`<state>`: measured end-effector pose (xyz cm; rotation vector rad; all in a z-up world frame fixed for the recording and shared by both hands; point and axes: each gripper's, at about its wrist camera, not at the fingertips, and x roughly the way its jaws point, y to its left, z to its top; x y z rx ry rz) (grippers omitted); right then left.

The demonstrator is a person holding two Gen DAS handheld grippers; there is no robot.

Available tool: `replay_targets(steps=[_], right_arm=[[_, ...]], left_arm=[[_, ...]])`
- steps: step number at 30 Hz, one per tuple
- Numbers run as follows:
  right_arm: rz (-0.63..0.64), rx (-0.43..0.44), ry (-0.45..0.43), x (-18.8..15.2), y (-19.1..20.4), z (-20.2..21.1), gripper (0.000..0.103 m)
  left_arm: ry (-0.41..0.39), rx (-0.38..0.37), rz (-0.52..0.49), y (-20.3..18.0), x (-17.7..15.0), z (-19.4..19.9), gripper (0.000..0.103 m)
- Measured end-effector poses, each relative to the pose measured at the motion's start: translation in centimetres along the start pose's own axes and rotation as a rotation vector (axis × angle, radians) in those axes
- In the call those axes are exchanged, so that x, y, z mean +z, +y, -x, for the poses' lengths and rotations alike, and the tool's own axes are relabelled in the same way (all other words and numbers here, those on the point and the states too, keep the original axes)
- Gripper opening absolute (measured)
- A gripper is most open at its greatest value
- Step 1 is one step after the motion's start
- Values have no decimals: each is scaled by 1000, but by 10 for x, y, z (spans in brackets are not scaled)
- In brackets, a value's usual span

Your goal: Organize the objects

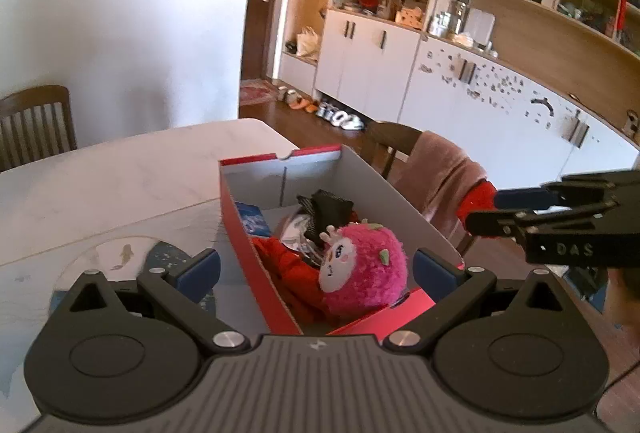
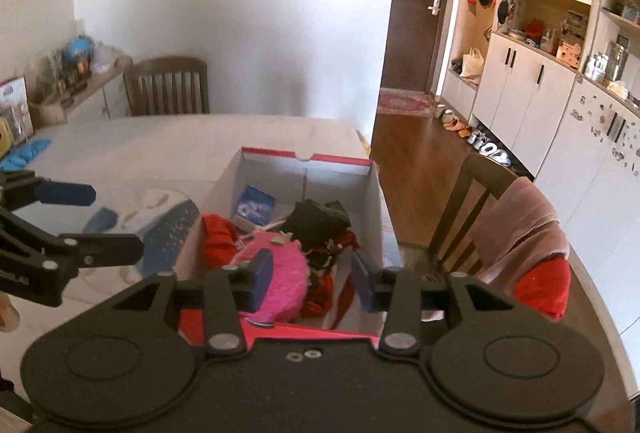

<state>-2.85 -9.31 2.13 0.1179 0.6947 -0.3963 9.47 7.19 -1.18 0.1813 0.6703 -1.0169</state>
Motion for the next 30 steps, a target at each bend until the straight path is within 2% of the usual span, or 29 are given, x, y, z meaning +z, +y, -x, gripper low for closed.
replay_targets(steps=[2, 6, 11, 15, 30], right_arm=[[-14, 7, -10, -5, 4, 4, 50], [-43, 20, -44, -13, 8, 11, 62], [-60, 21, -74, -22, 15, 19, 65], [-63, 28, -84, -29, 22, 25, 71], [-68, 38, -73, -39, 31, 32, 76]], left_arm=[[-13, 9, -2, 0, -2, 5, 103], [-35, 13, 1, 1, -6, 15, 103], [-39, 6, -20, -2, -12, 24, 103], [-40, 4, -23, -5, -18, 30, 103], [17, 46, -26, -9, -35, 29, 103]])
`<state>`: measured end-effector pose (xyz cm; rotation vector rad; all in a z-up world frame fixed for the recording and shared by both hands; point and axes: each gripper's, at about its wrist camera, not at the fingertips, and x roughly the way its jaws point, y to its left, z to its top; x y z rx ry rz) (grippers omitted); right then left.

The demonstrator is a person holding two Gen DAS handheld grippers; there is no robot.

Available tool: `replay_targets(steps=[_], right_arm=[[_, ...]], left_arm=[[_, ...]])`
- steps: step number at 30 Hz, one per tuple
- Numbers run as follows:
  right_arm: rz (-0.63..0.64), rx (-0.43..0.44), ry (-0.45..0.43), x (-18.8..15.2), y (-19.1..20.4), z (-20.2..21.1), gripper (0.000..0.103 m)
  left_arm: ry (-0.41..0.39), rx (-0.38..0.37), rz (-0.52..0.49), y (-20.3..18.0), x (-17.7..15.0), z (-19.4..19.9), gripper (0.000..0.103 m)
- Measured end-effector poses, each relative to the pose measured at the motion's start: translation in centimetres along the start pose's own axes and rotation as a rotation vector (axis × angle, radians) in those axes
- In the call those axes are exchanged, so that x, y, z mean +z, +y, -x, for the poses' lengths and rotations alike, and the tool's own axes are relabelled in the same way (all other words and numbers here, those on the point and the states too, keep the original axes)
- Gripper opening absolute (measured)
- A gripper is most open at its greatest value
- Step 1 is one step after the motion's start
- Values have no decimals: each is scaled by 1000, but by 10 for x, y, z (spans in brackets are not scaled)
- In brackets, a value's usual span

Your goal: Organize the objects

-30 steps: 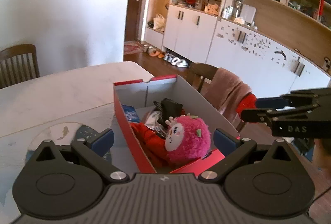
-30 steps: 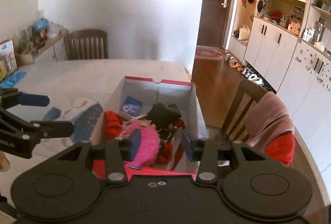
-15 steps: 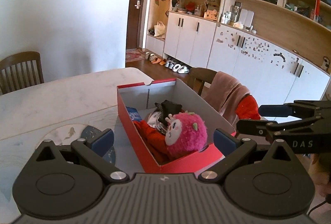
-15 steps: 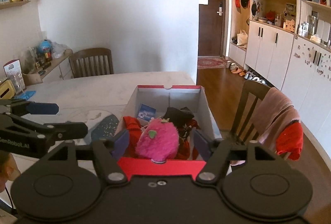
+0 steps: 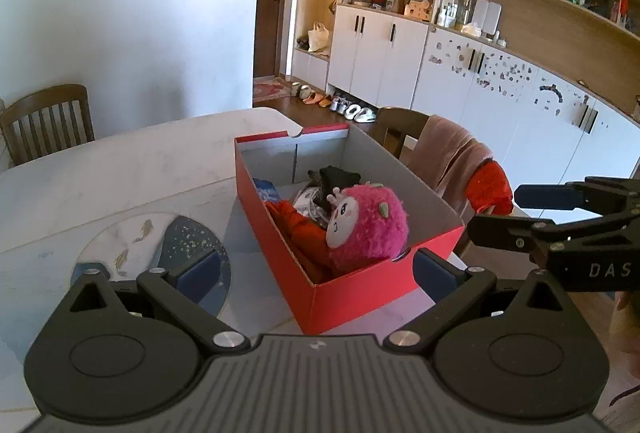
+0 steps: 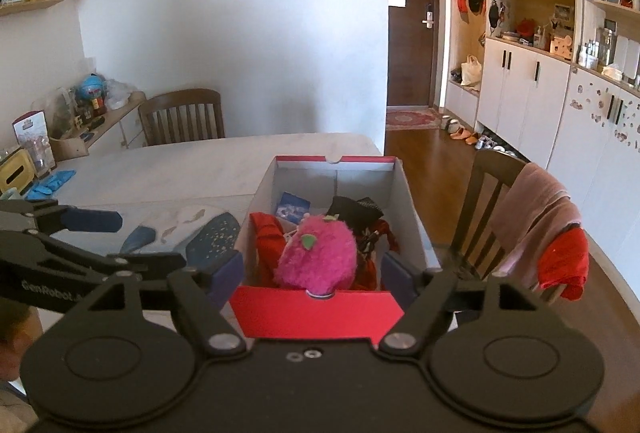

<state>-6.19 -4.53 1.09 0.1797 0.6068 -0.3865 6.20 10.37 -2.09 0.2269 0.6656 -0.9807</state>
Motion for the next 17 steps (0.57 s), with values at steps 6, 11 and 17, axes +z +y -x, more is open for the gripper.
replay_targets(steps=[6, 11, 17], right_arm=[[0, 7, 11, 1, 2, -4, 76], [2, 7, 20, 2, 3, -6, 76], [7, 5, 30, 3, 5, -11, 76]], left_arm=[[2, 22, 14, 3, -2, 0, 103], [0, 31, 14, 4, -3, 0, 103], [-16, 47, 14, 8, -1, 1, 103]])
